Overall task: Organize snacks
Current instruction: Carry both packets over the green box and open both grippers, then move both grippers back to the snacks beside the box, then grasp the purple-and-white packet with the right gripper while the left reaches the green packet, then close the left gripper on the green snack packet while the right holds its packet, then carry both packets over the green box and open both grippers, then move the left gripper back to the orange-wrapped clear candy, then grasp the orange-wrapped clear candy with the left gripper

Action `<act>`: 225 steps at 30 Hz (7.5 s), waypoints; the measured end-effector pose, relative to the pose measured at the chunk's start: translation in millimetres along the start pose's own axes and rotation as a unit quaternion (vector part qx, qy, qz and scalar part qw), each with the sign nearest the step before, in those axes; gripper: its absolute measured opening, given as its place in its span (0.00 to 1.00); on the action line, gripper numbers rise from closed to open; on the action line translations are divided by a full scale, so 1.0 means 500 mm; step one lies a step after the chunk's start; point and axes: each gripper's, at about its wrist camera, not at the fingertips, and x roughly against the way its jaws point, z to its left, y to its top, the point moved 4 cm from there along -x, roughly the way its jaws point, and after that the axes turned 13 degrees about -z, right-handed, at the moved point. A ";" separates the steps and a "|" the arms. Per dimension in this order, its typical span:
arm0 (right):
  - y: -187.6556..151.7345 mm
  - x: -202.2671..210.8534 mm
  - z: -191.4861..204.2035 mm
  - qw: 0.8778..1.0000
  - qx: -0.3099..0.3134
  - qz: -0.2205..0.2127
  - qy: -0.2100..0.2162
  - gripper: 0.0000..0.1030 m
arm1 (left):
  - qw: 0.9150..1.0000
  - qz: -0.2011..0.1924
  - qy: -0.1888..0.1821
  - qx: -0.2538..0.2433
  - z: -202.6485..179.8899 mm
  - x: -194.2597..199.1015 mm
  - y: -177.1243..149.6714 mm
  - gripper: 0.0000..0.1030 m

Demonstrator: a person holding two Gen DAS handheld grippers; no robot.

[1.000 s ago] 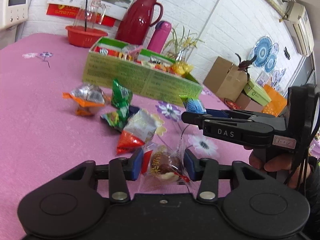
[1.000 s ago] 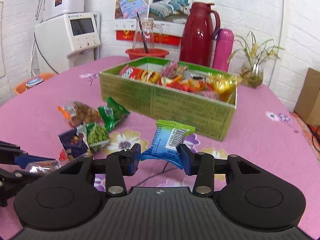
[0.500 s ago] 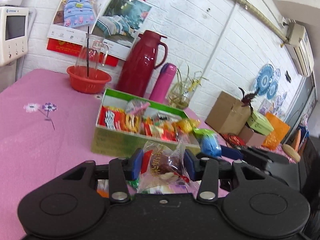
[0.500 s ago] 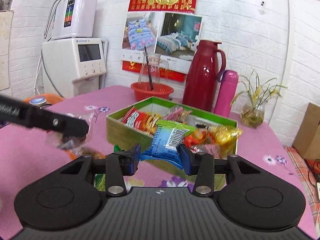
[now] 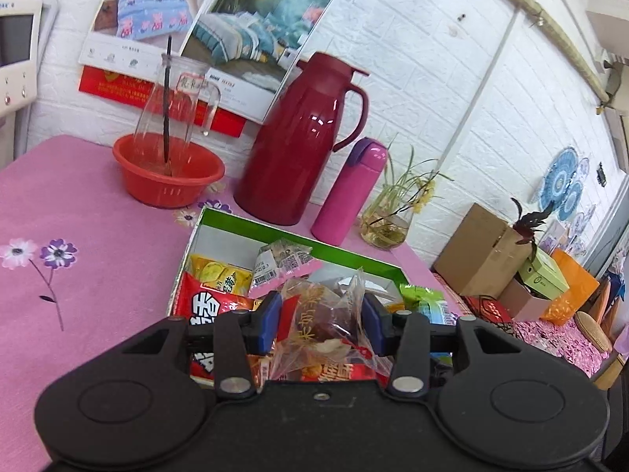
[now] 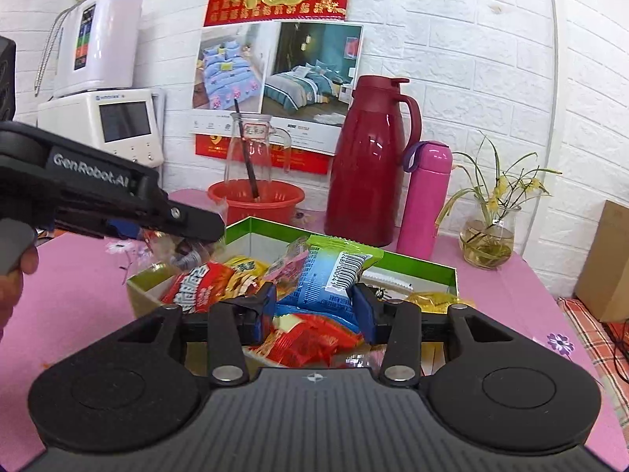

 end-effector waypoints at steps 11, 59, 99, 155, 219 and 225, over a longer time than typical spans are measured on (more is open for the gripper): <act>-0.058 -0.063 -0.026 1.000 -0.007 0.012 0.004 1.00 | 0.999 0.001 0.049 -0.021 0.046 -0.064 -0.033 1.00; -0.123 0.204 0.209 0.979 -0.011 0.081 0.189 1.00 | 0.996 0.078 0.029 -0.031 0.032 0.292 -0.178 1.00; -0.174 0.237 0.063 0.986 -0.049 0.118 0.104 0.90 | 0.983 0.126 0.003 -0.136 -0.046 0.137 -0.254 0.61; -0.050 -0.047 -0.017 0.995 -0.076 0.010 0.056 0.99 | 0.995 -0.011 0.089 -0.053 0.036 -0.003 -0.022 1.00; -0.099 0.043 0.252 0.973 -0.089 0.111 0.181 0.80 | 0.992 0.116 0.035 0.024 0.137 0.147 -0.140 0.29; -0.103 0.045 0.251 0.976 -0.078 0.104 0.177 0.42 | 0.994 0.106 0.038 0.016 0.124 0.159 -0.143 0.29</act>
